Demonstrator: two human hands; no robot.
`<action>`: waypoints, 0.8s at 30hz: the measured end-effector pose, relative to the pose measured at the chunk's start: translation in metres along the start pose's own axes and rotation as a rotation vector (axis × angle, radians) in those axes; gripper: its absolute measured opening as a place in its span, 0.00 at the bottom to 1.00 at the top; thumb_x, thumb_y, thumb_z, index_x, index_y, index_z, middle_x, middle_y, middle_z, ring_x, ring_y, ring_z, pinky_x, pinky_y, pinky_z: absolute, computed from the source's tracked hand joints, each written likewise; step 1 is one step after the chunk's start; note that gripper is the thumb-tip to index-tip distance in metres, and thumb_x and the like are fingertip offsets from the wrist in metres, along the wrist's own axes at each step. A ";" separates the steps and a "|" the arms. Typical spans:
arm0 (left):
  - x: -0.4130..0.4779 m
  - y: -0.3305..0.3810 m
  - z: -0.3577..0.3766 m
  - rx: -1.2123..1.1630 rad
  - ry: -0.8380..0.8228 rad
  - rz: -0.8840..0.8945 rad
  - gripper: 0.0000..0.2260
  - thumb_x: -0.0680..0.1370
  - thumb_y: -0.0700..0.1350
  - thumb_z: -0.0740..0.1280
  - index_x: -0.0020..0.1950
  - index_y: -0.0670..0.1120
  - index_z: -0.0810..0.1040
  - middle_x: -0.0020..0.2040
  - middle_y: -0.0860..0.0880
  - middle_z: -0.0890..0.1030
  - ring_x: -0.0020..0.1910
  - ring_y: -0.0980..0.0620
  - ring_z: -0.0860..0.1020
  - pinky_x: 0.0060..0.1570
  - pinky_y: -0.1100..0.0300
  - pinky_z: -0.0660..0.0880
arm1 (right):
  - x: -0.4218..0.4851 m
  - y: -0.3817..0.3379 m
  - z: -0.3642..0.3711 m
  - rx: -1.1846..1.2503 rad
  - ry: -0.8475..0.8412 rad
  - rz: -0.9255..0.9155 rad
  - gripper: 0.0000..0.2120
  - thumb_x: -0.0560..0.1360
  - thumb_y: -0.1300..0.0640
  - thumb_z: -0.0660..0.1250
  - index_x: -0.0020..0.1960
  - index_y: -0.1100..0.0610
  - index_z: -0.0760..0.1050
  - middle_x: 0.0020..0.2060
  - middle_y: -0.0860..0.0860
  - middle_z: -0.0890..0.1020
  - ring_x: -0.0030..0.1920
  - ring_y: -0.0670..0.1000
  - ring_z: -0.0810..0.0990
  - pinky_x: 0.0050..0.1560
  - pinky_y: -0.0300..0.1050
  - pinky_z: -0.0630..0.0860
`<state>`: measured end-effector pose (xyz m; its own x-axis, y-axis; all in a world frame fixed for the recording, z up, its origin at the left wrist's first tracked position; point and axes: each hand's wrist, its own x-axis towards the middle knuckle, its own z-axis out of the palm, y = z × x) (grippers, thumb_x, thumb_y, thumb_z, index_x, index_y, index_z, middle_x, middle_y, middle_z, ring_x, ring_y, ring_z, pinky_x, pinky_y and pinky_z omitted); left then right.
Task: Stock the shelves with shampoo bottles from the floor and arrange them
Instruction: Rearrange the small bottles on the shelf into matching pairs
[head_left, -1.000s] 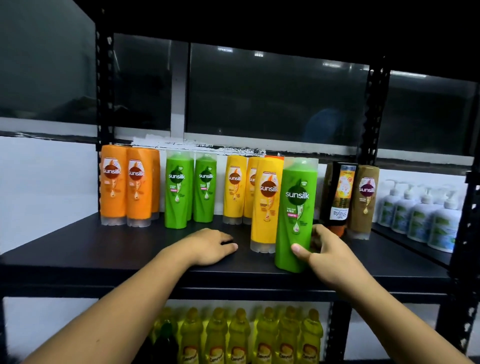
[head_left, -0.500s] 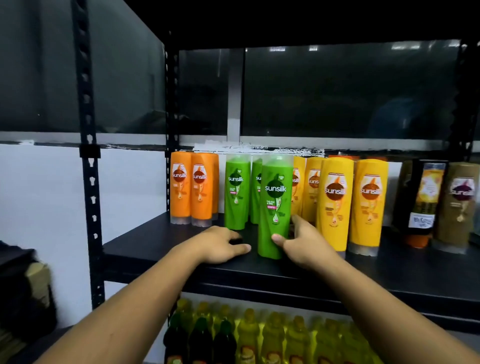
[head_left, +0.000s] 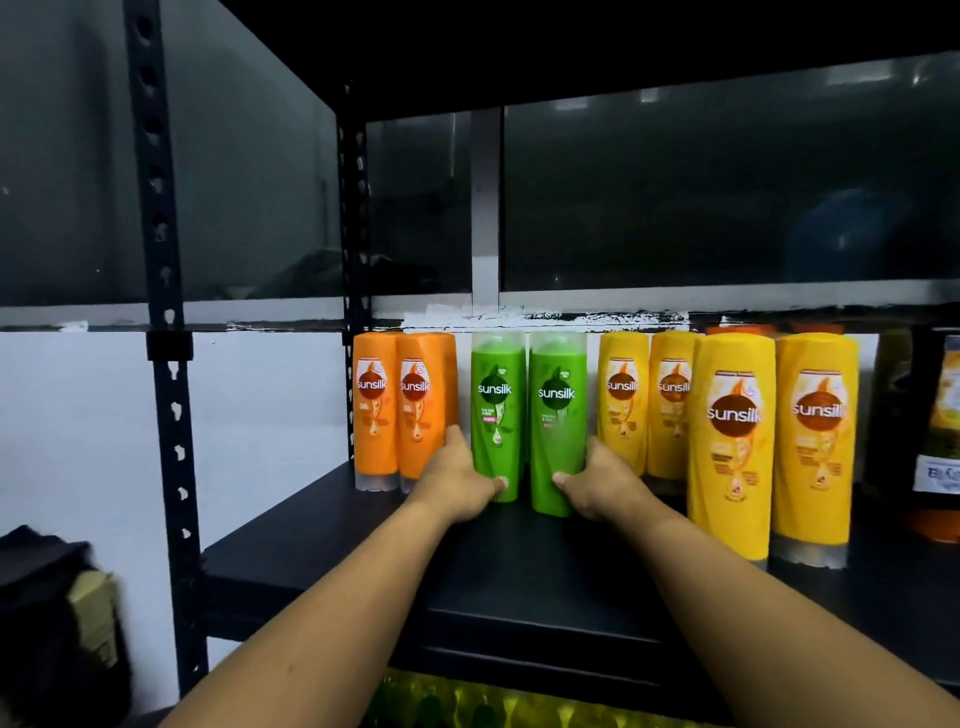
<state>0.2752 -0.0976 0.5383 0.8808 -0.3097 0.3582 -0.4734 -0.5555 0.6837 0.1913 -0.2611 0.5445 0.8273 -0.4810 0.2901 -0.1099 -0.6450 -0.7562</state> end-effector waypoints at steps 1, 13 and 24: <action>0.004 -0.001 0.001 -0.031 -0.013 0.006 0.28 0.74 0.47 0.77 0.67 0.48 0.65 0.63 0.49 0.79 0.61 0.47 0.78 0.59 0.55 0.74 | 0.004 0.001 0.001 -0.009 0.002 0.008 0.23 0.77 0.56 0.72 0.69 0.57 0.71 0.64 0.56 0.79 0.65 0.57 0.76 0.64 0.47 0.72; 0.023 -0.020 0.019 0.005 0.011 0.061 0.22 0.80 0.46 0.71 0.70 0.48 0.67 0.65 0.48 0.78 0.64 0.46 0.77 0.57 0.60 0.69 | 0.022 0.019 0.018 0.030 0.052 -0.043 0.17 0.79 0.54 0.69 0.65 0.57 0.70 0.61 0.55 0.78 0.62 0.57 0.76 0.63 0.49 0.74; 0.026 -0.027 0.022 -0.007 0.016 0.107 0.23 0.79 0.47 0.73 0.71 0.49 0.68 0.65 0.49 0.80 0.63 0.48 0.79 0.65 0.51 0.76 | 0.017 0.019 0.018 0.061 0.099 -0.063 0.17 0.78 0.56 0.70 0.65 0.56 0.71 0.61 0.55 0.79 0.62 0.57 0.77 0.63 0.52 0.75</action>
<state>0.3106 -0.1075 0.5157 0.8253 -0.3547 0.4394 -0.5647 -0.5144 0.6453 0.2135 -0.2703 0.5247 0.7727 -0.4991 0.3922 -0.0235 -0.6399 -0.7681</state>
